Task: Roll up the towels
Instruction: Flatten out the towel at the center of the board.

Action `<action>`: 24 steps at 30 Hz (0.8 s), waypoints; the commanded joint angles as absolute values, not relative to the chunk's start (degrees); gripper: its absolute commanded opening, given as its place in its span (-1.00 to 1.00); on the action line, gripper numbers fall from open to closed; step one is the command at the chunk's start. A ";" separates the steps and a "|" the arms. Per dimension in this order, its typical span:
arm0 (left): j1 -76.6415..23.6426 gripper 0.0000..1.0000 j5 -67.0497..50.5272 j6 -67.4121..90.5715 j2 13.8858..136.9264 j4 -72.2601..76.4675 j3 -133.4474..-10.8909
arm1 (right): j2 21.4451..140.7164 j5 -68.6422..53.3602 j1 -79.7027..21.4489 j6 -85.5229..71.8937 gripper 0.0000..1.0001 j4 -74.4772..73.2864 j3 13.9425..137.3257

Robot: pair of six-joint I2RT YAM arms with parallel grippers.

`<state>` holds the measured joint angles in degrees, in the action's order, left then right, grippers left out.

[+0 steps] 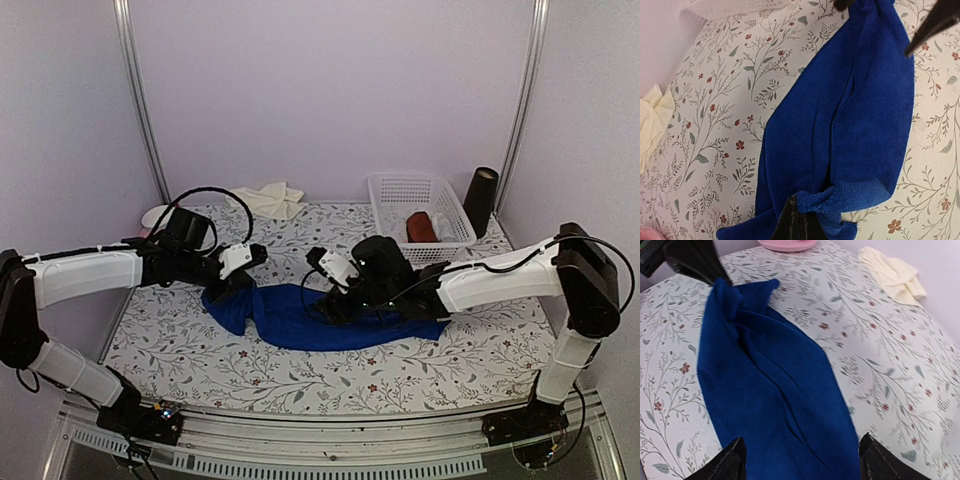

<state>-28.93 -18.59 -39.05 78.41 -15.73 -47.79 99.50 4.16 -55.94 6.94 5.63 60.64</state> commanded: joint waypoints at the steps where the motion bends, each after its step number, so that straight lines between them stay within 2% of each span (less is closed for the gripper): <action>1: -29.29 -1.00 -21.42 -37.78 79.61 -16.82 -49.77 | 108.98 -2.56 -60.24 7.96 0.52 20.75 65.07; 5: -29.16 -1.00 -22.47 -37.53 79.75 -17.00 -49.71 | 116.08 -2.15 -63.22 6.11 0.52 28.98 68.40; 11: -28.51 -1.00 -24.68 -36.96 79.72 -16.65 -49.40 | 123.72 0.06 -64.65 2.47 0.52 33.12 75.59; 17: -28.05 -1.00 -26.17 -37.13 79.37 -16.74 -49.04 | 128.14 4.74 -64.76 -2.15 0.37 35.01 79.37; 20: -27.83 -1.00 -26.59 -37.05 78.98 -16.72 -48.81 | 129.97 7.26 -64.73 -2.81 0.14 35.03 80.88; 24: -27.73 -1.00 -26.65 -37.46 78.66 -16.64 -48.30 | 129.92 8.91 -64.74 -3.77 -0.45 36.00 80.27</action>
